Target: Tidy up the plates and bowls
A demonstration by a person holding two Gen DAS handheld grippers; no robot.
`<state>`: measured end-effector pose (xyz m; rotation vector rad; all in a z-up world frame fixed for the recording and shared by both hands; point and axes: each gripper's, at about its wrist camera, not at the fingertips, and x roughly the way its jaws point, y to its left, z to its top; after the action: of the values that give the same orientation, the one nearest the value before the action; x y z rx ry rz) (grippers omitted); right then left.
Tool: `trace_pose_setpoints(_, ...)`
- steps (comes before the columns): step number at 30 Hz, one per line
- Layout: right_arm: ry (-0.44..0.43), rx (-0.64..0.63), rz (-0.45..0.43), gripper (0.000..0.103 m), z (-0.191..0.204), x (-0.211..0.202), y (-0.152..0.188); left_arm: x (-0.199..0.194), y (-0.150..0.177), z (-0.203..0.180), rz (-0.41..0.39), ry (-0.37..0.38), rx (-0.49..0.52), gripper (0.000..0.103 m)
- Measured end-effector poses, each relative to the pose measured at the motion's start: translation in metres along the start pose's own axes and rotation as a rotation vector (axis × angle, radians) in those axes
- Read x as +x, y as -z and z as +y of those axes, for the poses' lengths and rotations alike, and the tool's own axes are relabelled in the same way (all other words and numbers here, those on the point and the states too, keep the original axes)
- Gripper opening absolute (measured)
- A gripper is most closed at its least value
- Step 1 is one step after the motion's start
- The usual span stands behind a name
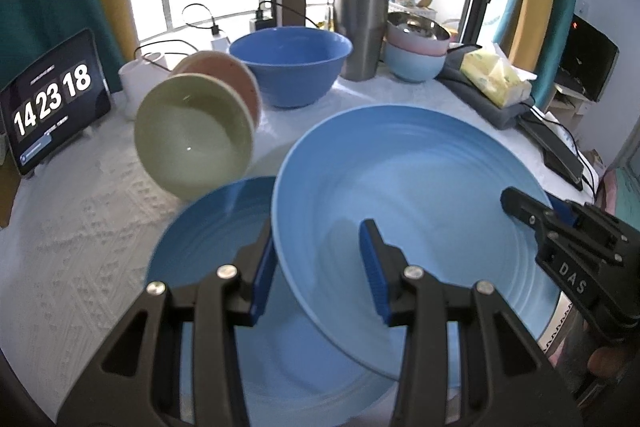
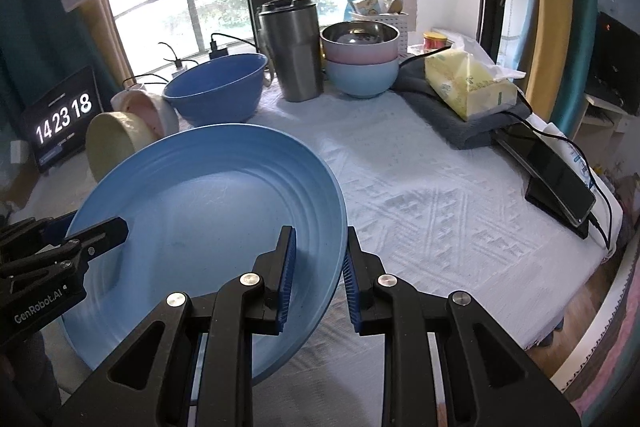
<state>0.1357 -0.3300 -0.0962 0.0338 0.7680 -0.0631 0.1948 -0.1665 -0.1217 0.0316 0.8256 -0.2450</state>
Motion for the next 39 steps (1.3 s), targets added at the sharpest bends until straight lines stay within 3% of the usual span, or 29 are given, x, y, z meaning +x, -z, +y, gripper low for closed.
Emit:
trace_pose_setpoints(17, -0.04, -0.069, 0.026, 0.025, 0.049, -0.002, 0.014, -0.016, 0.032, 0.046, 0.0, -0.04, -0.061, 0.042)
trace_pose_setpoints(39, -0.088, -0.132, 0.102, 0.025, 0.093, 0.024, 0.023, -0.003, 0.052, 0.085, 0.036, -0.138, -0.073, 0.043)
